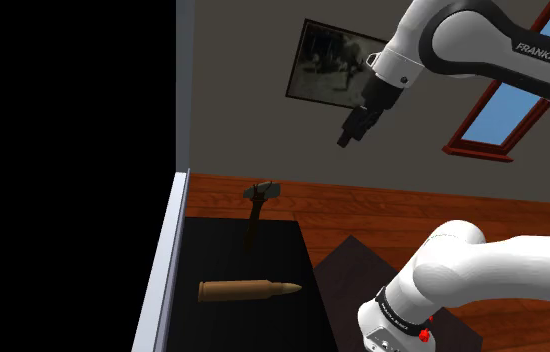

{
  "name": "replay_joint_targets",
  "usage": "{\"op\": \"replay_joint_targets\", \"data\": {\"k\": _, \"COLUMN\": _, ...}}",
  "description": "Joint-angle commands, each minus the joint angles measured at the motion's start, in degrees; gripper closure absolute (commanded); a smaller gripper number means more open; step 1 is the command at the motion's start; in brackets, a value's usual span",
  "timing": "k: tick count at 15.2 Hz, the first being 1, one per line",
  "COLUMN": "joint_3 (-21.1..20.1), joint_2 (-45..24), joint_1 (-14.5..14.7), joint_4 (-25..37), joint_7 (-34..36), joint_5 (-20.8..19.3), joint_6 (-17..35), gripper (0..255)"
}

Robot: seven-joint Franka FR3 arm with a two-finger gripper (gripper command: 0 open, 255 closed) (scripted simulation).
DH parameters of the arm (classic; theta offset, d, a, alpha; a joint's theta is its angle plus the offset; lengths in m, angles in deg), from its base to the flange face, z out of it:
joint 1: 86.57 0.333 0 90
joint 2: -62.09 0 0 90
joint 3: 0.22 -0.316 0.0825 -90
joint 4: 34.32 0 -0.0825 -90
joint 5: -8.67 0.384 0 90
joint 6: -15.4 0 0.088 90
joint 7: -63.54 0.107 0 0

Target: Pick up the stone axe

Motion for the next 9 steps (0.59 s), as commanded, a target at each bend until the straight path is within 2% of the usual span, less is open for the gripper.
{"op": "replay_joint_targets", "data": {"k": 1, "joint_3": 0.0, "joint_2": 0.0, "joint_1": 0.0, "joint_4": 0.0, "joint_7": 0.0, "joint_5": 0.0, "joint_6": 0.0, "gripper": 0}}
{"op": "replay_joint_targets", "data": {"k": 9, "joint_3": -5.4, "joint_2": -20.1, "joint_1": 2.6, "joint_4": 7.7, "joint_7": 3.4, "joint_5": 2.2, "joint_6": 1.6, "gripper": 0}}
